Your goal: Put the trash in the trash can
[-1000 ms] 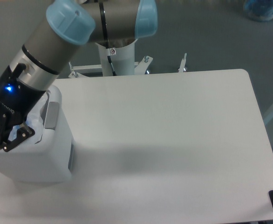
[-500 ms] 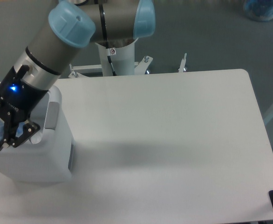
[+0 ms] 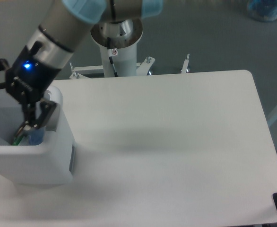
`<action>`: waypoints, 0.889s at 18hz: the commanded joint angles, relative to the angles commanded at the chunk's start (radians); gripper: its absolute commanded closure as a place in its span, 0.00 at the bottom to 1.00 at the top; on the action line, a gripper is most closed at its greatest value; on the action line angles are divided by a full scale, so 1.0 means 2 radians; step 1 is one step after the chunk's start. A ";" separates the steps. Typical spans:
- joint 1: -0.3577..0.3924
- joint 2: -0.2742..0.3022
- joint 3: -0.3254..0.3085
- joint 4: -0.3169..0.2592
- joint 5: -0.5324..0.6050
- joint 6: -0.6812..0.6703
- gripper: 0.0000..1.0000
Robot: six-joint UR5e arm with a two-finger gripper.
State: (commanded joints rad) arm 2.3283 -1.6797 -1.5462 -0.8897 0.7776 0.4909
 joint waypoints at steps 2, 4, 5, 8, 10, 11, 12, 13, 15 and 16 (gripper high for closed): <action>0.025 0.002 -0.011 0.000 0.020 0.008 0.00; 0.053 0.007 -0.027 0.000 0.053 0.024 0.00; 0.064 0.009 -0.034 0.000 0.065 0.032 0.00; 0.108 0.008 -0.048 -0.002 0.084 0.055 0.00; 0.123 0.002 -0.048 -0.002 0.113 0.058 0.00; 0.132 0.000 -0.044 -0.002 0.129 0.061 0.00; 0.137 -0.007 -0.043 -0.002 0.146 0.065 0.00; 0.142 -0.018 -0.044 -0.004 0.168 0.071 0.00; 0.154 -0.024 -0.048 -0.004 0.210 0.082 0.00; 0.161 -0.027 -0.046 -0.004 0.225 0.087 0.00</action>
State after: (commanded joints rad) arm 2.6506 -1.7333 -1.6383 -0.8974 1.2284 0.6656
